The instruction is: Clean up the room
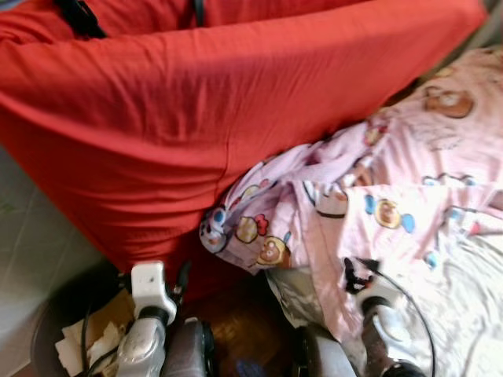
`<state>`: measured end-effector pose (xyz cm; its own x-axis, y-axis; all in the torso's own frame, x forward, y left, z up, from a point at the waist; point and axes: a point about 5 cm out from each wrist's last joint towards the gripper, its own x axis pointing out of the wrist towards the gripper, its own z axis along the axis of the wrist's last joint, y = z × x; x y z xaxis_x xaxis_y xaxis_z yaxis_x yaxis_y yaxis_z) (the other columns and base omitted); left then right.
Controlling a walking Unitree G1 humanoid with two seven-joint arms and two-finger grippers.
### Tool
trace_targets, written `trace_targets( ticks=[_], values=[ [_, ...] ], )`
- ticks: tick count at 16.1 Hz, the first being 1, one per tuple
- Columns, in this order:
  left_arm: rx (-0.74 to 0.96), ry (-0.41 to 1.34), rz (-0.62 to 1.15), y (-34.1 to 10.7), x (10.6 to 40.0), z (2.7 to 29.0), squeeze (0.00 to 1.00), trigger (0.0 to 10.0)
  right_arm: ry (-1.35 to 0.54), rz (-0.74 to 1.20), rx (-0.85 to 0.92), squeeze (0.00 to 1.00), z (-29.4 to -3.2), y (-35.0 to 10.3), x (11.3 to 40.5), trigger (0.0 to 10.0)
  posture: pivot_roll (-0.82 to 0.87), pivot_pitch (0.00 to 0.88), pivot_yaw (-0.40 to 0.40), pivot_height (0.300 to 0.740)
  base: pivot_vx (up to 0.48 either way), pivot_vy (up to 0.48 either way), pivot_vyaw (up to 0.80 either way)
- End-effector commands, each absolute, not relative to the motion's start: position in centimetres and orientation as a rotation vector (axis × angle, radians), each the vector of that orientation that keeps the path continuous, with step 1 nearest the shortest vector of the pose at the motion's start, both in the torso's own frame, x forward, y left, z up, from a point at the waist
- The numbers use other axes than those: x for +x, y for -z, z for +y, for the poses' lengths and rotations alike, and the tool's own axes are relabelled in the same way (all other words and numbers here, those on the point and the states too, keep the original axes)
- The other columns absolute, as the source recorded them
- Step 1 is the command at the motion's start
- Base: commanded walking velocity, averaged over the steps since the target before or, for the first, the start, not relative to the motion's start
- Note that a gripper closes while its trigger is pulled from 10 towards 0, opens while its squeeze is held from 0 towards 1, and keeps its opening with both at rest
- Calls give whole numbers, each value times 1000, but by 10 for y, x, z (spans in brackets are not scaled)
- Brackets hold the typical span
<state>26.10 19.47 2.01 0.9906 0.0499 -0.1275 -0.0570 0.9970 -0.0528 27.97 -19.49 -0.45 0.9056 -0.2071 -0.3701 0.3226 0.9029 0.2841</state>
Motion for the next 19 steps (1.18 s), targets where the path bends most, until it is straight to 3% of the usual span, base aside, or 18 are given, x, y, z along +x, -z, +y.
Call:
trace_targets(
  ticks=[1,3,9,10,19],
  values=[
    [-51,-49,151,-14,255,196,0,10000,343,388,366,1000,-200,14,270,10000,-1,159,-15,621,0,0,0],
    [-48,-47,149,-15,256,197,0,10000,390,393,393,1000,-204,15,269,10000,1,143,-9,621,0,0,0],
    [-43,-49,149,-16,255,199,0,10000,461,493,495,1000,-207,27,261,10000,3,204,-8,621,0,0,0],
    [-42,-46,151,-16,255,198,0,10000,461,528,485,0,-207,30,259,10000,8,219,-5,621,0,0,0],
    [-34,-46,157,-17,254,201,0,10000,481,632,540,0,-199,34,260,10000,25,253,12,621,0,0,0]
  ],
)
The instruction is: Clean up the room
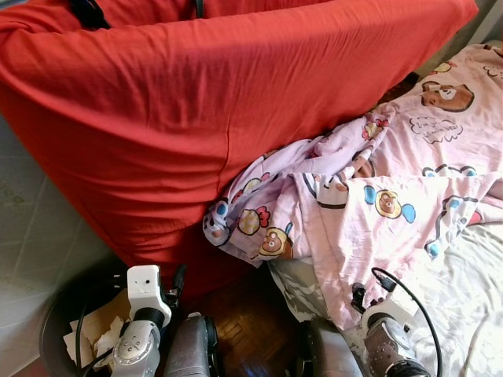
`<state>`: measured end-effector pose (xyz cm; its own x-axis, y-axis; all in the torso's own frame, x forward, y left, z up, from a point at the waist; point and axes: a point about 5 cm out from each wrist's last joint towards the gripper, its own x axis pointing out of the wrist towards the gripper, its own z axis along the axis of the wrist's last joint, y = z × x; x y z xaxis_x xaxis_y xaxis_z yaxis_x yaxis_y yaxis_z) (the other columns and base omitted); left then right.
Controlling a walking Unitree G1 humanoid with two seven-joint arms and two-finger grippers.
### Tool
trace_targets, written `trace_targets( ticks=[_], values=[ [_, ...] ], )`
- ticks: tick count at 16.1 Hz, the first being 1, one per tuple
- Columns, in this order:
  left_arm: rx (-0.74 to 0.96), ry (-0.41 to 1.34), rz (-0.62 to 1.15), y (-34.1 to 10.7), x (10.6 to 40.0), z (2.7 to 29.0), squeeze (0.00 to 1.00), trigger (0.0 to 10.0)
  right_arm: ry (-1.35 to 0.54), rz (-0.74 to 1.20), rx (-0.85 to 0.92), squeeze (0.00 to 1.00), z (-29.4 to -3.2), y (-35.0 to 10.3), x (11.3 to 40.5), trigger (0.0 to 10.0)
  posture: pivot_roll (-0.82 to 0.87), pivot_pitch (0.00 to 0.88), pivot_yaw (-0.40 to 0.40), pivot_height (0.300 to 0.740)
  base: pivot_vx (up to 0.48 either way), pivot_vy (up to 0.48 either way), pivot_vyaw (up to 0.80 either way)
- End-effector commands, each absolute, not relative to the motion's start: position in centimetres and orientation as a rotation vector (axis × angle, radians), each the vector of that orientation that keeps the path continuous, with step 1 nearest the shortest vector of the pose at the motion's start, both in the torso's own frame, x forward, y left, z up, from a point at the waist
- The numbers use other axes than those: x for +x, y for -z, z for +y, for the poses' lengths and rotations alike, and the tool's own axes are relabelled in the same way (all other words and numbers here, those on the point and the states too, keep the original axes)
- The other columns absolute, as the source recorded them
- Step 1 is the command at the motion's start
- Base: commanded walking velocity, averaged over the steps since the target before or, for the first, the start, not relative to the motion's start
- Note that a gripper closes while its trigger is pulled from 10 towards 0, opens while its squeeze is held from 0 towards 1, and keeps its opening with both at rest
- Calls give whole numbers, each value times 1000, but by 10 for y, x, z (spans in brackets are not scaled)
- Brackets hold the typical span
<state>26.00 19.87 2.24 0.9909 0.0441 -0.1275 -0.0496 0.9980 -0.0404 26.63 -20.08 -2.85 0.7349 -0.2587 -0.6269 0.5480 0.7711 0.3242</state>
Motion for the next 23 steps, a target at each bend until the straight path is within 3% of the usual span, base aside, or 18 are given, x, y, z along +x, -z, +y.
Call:
trace_targets(
  ticks=[1,3,4,23],
  values=[
    [-34,-46,157,-17,254,201,0,10000,481,633,546,0,-198,35,260,10000,25,253,12,621,0,0,0],
    [-32,-44,159,-17,254,201,0,10000,468,634,546,0,-196,34,262,10000,28,254,14,621,0,0,0],
    [-31,-44,161,-18,254,201,0,10000,452,622,550,0,-195,33,263,0,29,259,14,621,0,0,0],
    [-34,-28,173,-15,255,194,0,10000,377,580,511,0,-187,27,271,0,11,222,14,621,0,0,0]
  ],
)
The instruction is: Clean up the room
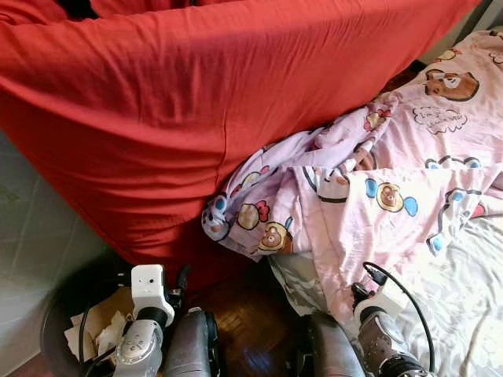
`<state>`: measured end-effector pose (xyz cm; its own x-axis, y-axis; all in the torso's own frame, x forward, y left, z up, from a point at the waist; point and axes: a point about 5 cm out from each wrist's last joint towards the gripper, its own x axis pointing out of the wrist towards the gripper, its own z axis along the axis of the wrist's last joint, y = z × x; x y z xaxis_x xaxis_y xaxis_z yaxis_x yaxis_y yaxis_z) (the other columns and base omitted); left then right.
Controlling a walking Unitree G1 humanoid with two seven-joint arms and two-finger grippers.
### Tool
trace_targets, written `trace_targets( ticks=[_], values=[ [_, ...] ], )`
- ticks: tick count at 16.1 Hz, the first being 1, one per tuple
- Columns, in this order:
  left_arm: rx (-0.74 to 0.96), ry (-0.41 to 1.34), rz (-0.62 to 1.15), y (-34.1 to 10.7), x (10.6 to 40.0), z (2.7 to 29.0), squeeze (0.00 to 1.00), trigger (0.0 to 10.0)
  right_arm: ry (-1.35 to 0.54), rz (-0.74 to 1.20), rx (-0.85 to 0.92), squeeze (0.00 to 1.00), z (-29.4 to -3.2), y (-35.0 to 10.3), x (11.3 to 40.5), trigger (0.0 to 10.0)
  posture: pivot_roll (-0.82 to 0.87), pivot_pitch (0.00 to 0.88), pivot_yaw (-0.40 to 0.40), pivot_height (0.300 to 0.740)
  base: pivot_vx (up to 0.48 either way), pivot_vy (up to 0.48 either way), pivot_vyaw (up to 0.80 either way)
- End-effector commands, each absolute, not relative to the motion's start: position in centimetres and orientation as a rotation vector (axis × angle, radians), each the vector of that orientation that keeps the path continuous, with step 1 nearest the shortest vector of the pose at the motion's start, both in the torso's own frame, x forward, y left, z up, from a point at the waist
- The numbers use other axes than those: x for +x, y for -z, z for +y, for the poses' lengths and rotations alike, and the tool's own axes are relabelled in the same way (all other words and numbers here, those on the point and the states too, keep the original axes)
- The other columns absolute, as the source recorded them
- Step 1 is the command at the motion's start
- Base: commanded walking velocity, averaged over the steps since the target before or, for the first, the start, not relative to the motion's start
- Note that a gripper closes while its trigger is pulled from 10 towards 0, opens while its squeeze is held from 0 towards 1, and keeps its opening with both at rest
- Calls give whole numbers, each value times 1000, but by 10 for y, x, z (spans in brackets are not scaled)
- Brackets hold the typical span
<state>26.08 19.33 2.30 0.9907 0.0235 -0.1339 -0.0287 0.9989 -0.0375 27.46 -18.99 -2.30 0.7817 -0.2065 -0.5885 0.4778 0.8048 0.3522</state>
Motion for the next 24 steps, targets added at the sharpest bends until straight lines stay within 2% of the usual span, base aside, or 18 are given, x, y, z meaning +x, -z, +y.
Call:
trace_targets(
  ticks=[1,8,12,13,15,17,24],
  values=[
    [-34,-27,172,-16,255,194,0,10000,366,576,493,0,-187,27,271,0,11,220,14,621,0,0,0],
    [-37,-27,177,-14,254,193,0,10000,311,473,463,0,-189,20,273,0,0,199,6,621,0,0,0],
    [-42,-19,180,-12,252,190,0,10000,255,374,353,0,-194,14,271,0,-11,186,-1,621,0,0,0],
    [-42,-20,181,-11,251,190,0,10000,196,333,292,0,-192,9,271,10000,-12,181,-4,621,0,0,0],
    [-44,-23,181,-11,251,190,0,10000,72,258,179,0,-184,2,270,10000,-15,178,-3,621,0,0,0],
    [-48,-27,178,-11,250,190,0,10000,44,208,179,0,-183,-1,267,10000,-20,178,-5,626,0,0,0],
    [-54,-39,162,-14,254,191,0,10000,35,197,172,0,-175,-5,271,10000,-11,198,-12,701,0,0,0]
  ],
)
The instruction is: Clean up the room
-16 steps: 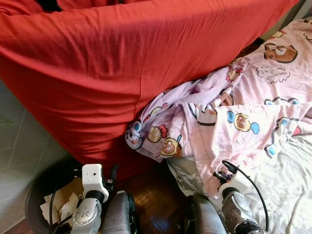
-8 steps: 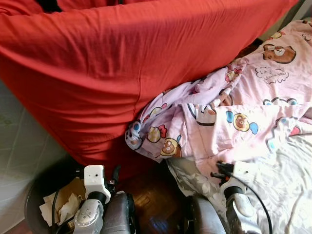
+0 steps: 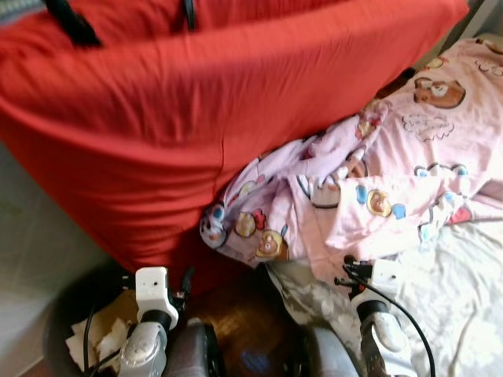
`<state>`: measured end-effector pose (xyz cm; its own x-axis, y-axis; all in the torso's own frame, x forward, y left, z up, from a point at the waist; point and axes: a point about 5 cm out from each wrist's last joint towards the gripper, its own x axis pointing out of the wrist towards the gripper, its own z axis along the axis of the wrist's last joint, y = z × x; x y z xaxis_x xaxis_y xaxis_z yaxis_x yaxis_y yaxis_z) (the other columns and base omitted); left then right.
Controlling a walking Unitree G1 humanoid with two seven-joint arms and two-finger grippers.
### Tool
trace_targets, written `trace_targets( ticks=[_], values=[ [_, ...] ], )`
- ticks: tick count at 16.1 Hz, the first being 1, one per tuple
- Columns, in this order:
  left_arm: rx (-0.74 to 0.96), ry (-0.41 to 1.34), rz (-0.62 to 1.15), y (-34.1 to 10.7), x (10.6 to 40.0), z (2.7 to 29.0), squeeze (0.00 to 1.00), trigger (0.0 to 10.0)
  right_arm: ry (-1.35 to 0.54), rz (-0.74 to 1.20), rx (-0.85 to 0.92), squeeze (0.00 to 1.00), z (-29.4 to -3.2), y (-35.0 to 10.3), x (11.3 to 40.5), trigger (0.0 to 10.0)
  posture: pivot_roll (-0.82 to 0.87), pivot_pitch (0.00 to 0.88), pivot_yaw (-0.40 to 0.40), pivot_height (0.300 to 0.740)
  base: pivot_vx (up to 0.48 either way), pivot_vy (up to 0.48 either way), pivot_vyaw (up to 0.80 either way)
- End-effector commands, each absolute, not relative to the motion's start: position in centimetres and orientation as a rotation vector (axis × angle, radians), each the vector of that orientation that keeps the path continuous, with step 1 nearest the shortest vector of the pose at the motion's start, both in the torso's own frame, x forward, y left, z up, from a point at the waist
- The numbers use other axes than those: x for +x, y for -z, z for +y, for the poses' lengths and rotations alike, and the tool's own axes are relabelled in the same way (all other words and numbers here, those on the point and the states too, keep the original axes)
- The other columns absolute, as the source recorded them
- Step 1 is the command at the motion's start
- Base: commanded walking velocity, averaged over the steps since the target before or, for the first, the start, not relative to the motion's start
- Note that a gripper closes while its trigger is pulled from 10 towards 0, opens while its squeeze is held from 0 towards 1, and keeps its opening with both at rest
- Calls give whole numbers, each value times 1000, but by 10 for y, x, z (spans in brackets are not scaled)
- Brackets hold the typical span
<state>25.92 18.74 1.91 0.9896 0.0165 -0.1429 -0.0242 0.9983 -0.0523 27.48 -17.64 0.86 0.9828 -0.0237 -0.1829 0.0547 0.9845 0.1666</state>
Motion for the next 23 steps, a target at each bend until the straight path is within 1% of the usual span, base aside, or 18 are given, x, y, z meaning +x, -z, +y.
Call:
trace_targets(
  ticks=[1,4,17,23],
  values=[
    [-53,-40,161,-14,253,192,0,10000,37,195,170,0,-175,-5,271,10000,-10,199,-12,716,0,0,0],
    [-50,-41,164,-14,253,193,0,10000,45,192,165,0,-177,-6,272,10000,-10,204,-12,740,0,0,0],
    [-60,-31,156,-14,254,190,0,10000,66,171,150,0,-178,-12,276,10000,-6,216,-10,740,0,0,0],
    [-61,-31,157,-15,255,190,0,10000,65,171,142,0,-178,-12,277,10000,-9,221,-10,740,-279,0,0]
  ],
)
